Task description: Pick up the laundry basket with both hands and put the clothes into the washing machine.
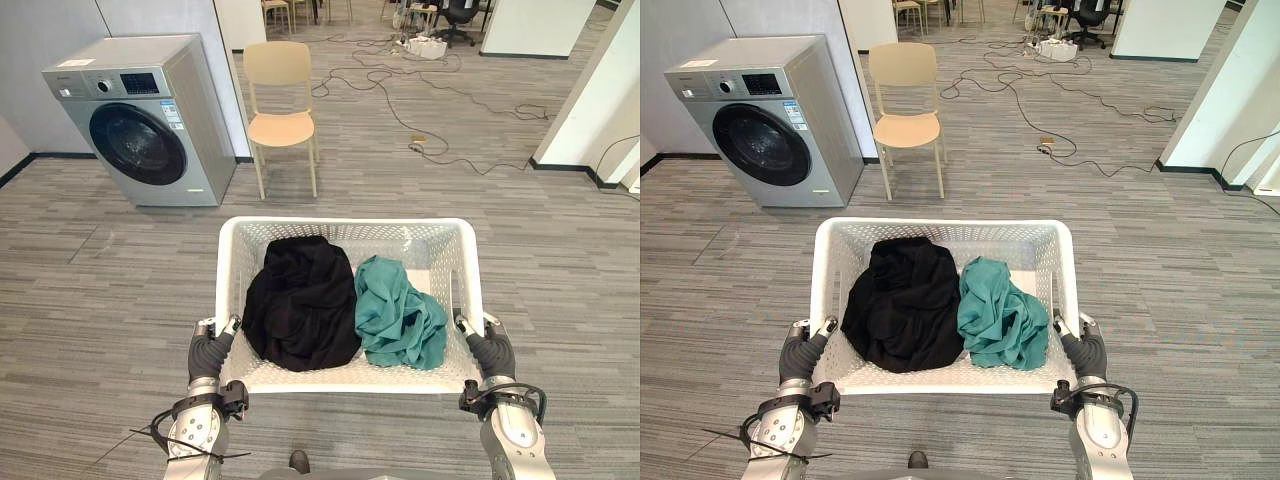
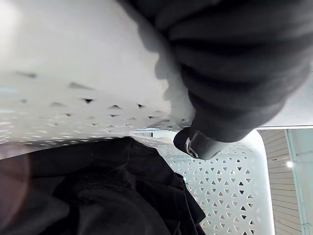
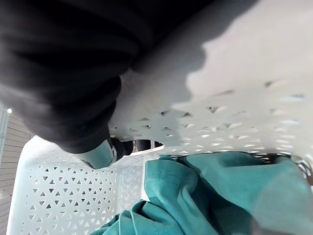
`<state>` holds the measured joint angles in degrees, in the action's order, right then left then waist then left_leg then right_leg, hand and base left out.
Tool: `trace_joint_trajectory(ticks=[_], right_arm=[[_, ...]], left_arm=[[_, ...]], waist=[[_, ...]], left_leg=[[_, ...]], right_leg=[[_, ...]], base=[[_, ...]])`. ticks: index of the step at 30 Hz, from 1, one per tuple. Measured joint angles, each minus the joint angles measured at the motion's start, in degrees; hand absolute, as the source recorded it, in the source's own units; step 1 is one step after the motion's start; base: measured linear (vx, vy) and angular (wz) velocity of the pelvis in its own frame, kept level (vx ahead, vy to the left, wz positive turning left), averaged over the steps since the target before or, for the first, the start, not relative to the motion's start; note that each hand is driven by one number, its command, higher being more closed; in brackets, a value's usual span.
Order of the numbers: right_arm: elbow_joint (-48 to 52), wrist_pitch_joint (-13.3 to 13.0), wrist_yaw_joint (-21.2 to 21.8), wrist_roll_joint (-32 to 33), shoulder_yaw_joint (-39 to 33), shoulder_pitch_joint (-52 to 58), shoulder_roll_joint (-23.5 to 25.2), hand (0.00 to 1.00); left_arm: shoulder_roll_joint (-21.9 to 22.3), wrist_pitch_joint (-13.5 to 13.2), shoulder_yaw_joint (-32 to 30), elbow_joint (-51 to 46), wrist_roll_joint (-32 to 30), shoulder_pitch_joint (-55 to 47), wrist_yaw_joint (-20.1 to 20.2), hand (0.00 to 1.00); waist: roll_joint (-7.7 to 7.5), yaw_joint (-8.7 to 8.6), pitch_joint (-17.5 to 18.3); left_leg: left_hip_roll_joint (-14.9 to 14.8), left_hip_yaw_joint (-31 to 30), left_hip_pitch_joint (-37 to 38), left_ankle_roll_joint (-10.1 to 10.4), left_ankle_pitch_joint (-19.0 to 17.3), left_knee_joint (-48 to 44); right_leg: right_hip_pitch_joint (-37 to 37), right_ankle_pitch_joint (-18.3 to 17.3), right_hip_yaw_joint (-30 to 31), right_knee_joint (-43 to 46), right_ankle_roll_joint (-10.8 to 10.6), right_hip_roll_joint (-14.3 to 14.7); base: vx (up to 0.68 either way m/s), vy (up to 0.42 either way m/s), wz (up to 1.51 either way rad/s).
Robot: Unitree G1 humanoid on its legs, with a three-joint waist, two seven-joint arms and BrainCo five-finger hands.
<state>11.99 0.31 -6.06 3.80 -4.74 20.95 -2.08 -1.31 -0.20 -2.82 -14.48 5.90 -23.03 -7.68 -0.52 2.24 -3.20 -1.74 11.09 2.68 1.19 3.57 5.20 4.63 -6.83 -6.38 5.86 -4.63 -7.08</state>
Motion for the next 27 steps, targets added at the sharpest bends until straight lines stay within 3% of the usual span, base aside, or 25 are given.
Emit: trace_joint_trajectory(ticks=[6, 10, 12, 16, 19, 20, 21, 22, 23, 25, 27], right_arm=[[-0.1, 0.0, 0.0, 0.0, 0.1, 0.2, 0.0, 1.0], [-3.7, -0.5, -0.1, 0.0, 0.6, -0.6, -0.1, 1.0], [-5.1, -0.5, -0.3, 0.0, 1.2, -1.2, -0.2, 1.0], [-6.5, 0.0, -1.1, 0.0, 2.8, -3.7, -1.3, 1.0], [-6.8, 0.2, -1.3, 0.0, 2.9, -3.2, -1.0, 1.0], [-7.1, 0.3, -1.2, -0.2, 3.5, -3.4, -1.0, 1.0], [-7.3, 0.5, -1.2, -0.7, 4.0, -3.9, -0.9, 1.0], [-8.1, 0.7, -1.2, -1.4, 4.5, -4.7, 0.0, 1.0], [-9.2, 0.8, -1.2, -1.7, 4.4, -4.5, 1.0, 1.0], [-9.5, 0.7, -1.1, -1.8, 4.4, -4.3, 2.0, 1.0], [-9.5, 0.5, -1.1, -1.8, 3.1, -4.5, 2.2, 1.0]], left_arm=[[0.0, 0.0, 0.0, 0.0, 0.0, -0.1, 0.0, 1.0], [0.0, 0.0, -0.1, 1.6, 0.0, -0.6, 0.0, 1.0], [0.0, 0.1, -0.6, 1.9, 0.0, -0.7, 0.0, 1.0], [0.8, 0.1, -2.4, 2.2, 0.7, -0.8, 0.0, 1.0], [0.5, 0.6, -2.4, 2.2, 0.7, -1.2, 0.0, 1.0], [0.4, 0.8, -3.3, 2.3, 0.9, -1.8, 0.0, 1.0], [0.6, 1.2, -3.8, 2.3, 1.3, -1.8, 0.0, 1.0], [-0.3, 1.3, -4.2, 2.3, 1.3, -1.8, 0.0, 1.0], [-1.6, 1.5, -4.2, 2.3, 1.3, -2.1, 0.0, 1.0], [-2.4, 1.5, -4.0, 2.3, 1.3, -2.2, 0.0, 1.0], [-2.4, 1.5, -3.8, 2.7, 1.3, -0.9, 0.0, 1.0]], waist=[[-0.04, 0.09, 0.0], [-0.73, 0.31, -0.6], [-0.94, 1.51, -1.9], [0.67, 3.73, -4.3], [-0.5, 4.87, -5.9], [-1.1, 5.19, -6.5], [-2.2, 4.97, -6.3], [-1.72, 4.31, -7.7], [-2.05, 3.63, -7.9], [-2.31, 2.37, -7.7], [-2.49, 1.19, -7.6]], left_leg=[[-0.1, 0.0, -0.2, 0.0, 0.0, -0.4], [-0.8, -0.1, -3.9, -0.5, -1.6, -5.8], [-2.1, -0.2, -7.7, -0.1, -5.0, -12.3], [-5.7, -1.9, -17.9, -0.4, -12.5, -27.8], [-4.1, -1.8, -18.4, -2.9, -18.8, -35.0], [-2.6, -1.4, -17.5, -3.0, -22.3, -36.9], [-1.9, -1.4, -16.6, -3.5, -23.3, -37.2], [-1.1, -1.5, -13.7, -4.1, -24.1, -36.3], [-0.6, -2.1, -10.8, -4.3, -24.3, -34.0], [0.1, -3.8, -7.8, -4.3, -24.3, -30.2], [1.0, -5.6, -6.4, -4.1, -24.4, -27.2]], right_leg=[[-0.1, 0.0, 0.0, 0.0, 0.0, 0.0], [-1.2, 0.0, -1.0, 0.0, 0.0, 0.0], [-2.3, -0.1, -1.3, 0.1, 0.0, 0.5], [-4.3, -1.5, -5.3, 1.3, -0.6, 1.6], [-5.1, -7.5, -7.8, 11.3, -2.2, -2.3], [-9.9, -10.4, -7.7, 25.4, 2.9, -5.5], [-13.3, -9.1, -7.2, 33.5, 5.7, -7.2], [-18.3, -7.0, -5.2, 45.5, 7.0, -8.6], [-21.6, -7.8, -4.4, 50.7, 5.2, -8.0], [-24.8, -8.5, -6.1, 48.2, 4.0, -6.5], [-28.4, -8.0, -7.9, 38.4, 3.2, -4.9]], base=[[0.0, 0.0, 0.0], [-0.03, -0.01, 0.05], [-0.07, -0.025, 0.04], [-0.02, 0.055, 0.1], [0.15, 0.199, 0.31], [0.17, 0.155, 0.03], [0.23, 0.174, 0.07], [0.29, 0.159, 0.2], [0.32, 0.135, 0.31], [0.39, 0.068, 0.41], [0.42, 0.033, 0.5]])
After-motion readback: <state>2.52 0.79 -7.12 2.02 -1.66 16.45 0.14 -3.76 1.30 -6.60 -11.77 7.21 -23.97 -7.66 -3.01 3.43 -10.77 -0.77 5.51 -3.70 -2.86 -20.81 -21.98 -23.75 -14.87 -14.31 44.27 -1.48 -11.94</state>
